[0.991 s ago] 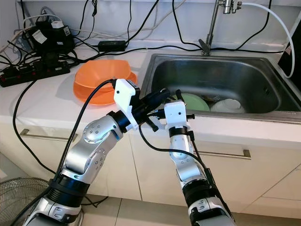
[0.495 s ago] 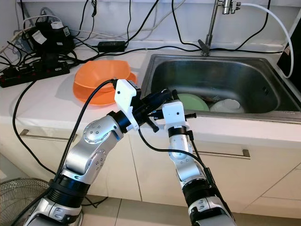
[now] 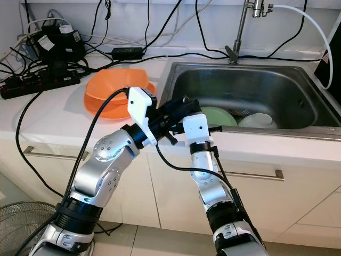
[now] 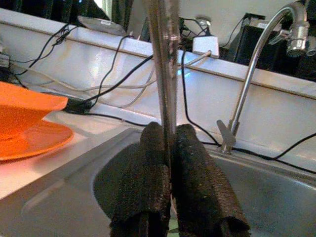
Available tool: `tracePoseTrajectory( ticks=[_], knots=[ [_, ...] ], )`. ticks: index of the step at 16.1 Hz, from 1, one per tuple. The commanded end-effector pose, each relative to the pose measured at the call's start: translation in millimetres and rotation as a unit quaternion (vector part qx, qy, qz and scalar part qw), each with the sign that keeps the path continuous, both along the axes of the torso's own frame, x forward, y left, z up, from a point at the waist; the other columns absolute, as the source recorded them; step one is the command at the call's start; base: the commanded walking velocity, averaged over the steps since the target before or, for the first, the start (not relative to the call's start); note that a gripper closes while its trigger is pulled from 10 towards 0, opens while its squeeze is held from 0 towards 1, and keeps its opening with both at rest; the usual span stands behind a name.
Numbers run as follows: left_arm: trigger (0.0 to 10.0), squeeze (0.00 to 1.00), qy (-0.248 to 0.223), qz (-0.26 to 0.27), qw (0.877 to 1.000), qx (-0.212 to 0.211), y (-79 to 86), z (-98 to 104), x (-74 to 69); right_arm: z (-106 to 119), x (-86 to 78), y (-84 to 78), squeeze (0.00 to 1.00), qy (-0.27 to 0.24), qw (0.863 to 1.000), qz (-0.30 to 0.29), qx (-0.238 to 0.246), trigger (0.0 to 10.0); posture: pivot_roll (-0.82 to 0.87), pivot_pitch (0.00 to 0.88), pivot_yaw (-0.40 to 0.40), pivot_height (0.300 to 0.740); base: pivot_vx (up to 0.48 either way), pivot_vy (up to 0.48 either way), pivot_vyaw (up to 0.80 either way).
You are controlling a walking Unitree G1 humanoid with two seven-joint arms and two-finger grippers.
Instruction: Kitchen organization
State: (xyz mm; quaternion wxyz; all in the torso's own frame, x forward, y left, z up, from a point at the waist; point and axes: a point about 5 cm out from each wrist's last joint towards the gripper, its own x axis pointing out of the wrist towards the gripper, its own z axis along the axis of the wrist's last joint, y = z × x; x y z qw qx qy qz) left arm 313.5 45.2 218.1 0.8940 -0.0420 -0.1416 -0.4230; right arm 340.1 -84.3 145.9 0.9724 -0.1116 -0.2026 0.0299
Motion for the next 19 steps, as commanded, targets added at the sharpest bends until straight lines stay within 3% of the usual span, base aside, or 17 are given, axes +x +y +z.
tracePoseTrajectory(
  ticks=[1,3,9,14,16,19],
  knots=[
    [10.0,1.0,0.01,0.021,1.0,-0.014,9.4,0,1.9,2,2.7,0.4,0.0,0.001,1.0,0.0,0.01,0.0,0.1,0.008,0.059,0.74,0.0,0.0,0.0],
    [10.0,0.0,0.014,0.044,0.998,-0.03,21.9,0,3.4,3,6.5,-4.0,0.0,0.002,1.0,-0.005,0.007,0.0,0.1,0.011,0.058,0.74,0.0,0.0,0.0],
    [10.0,0.0,0.028,0.078,0.993,-0.082,45.8,4,1.9,4,10.9,-11.4,0.0,0.003,1.0,-0.014,0.002,0.0,0.11,0.013,0.052,0.74,0.0,0.0,0.0],
    [10.0,0.0,0.028,0.07,0.987,-0.142,51.8,20,-3.2,0,10.9,-9.6,0.0,0.01,1.0,-0.011,-0.002,0.0,0.11,0.013,0.049,0.74,0.0,0.0,0.0],
    [10.0,0.0,0.029,0.074,0.988,-0.131,54.9,20,-3.7,0,11.6,-10.6,0.0,0.011,1.0,-0.012,-0.002,0.0,0.11,0.012,0.049,0.74,0.0,0.0,0.0],
    [10.0,0.0,0.044,0.083,0.994,-0.052,61.4,-1,-4.9,4,14.6,-13.4,0.0,0.006,1.0,-0.015,-0.005,0.0,0.11,0.009,0.047,0.74,0.0,0.0,0.0]
  ],
)
